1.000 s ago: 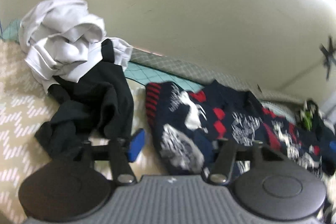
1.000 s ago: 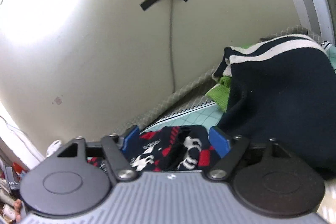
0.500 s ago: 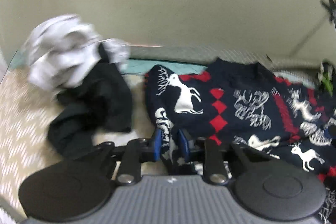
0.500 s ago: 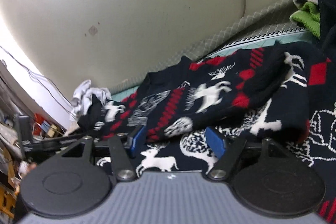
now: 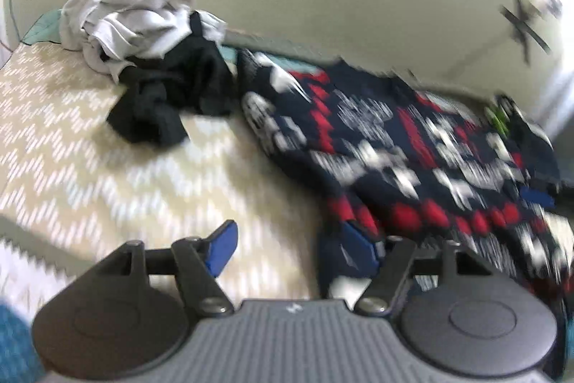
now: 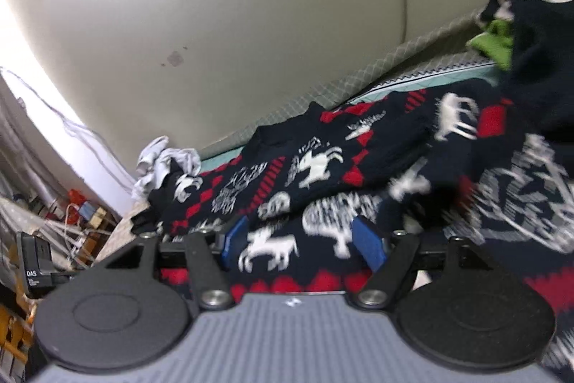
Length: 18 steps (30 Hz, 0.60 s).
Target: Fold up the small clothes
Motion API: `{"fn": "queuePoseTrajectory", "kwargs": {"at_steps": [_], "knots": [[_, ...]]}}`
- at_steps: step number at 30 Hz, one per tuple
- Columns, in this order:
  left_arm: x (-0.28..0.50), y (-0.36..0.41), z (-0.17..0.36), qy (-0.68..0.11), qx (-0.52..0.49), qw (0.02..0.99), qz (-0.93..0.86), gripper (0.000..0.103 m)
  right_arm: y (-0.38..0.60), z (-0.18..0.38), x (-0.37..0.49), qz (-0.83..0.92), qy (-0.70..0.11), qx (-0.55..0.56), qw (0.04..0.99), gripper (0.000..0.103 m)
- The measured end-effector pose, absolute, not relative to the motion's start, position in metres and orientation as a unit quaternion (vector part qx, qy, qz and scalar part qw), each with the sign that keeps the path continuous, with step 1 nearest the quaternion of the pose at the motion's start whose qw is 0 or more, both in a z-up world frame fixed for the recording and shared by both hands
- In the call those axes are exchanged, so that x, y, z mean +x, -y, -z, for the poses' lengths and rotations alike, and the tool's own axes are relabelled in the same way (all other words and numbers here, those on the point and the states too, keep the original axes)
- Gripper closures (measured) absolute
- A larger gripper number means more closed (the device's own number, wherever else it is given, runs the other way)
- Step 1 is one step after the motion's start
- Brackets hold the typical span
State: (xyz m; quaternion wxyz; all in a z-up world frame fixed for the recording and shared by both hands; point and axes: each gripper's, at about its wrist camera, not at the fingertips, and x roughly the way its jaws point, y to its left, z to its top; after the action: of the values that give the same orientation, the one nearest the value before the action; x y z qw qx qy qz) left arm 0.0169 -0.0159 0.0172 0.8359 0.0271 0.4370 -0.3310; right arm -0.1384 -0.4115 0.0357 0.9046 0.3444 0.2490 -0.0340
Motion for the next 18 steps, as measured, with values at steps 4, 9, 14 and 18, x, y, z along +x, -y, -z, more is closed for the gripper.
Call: {"fn": "queuePoseTrajectory", "kwargs": {"at_steps": [4, 9, 14, 18], "knots": [[-0.030, -0.001, -0.023, -0.452, 0.030, 0.814, 0.362, 0.037, 0.405, -0.038, -0.198, 0.019, -0.255, 0.340, 0.905, 0.032], [-0.090, 0.001, -0.020, -0.461, 0.069, 0.789, 0.401, 0.022, 0.386, -0.032, -0.264, 0.024, -0.276, 0.326, 0.904, 0.031], [-0.130, 0.014, -0.010, -0.443, 0.118, 0.795, 0.397, 0.064, 0.367, -0.018, -0.300, 0.020, -0.294, 0.329, 0.897, 0.031], [-0.135, 0.008, -0.021, -0.437, 0.105, 0.803, 0.391, 0.097, 0.347, -0.008, -0.306, 0.003, -0.297, 0.320, 0.900, 0.052]]}}
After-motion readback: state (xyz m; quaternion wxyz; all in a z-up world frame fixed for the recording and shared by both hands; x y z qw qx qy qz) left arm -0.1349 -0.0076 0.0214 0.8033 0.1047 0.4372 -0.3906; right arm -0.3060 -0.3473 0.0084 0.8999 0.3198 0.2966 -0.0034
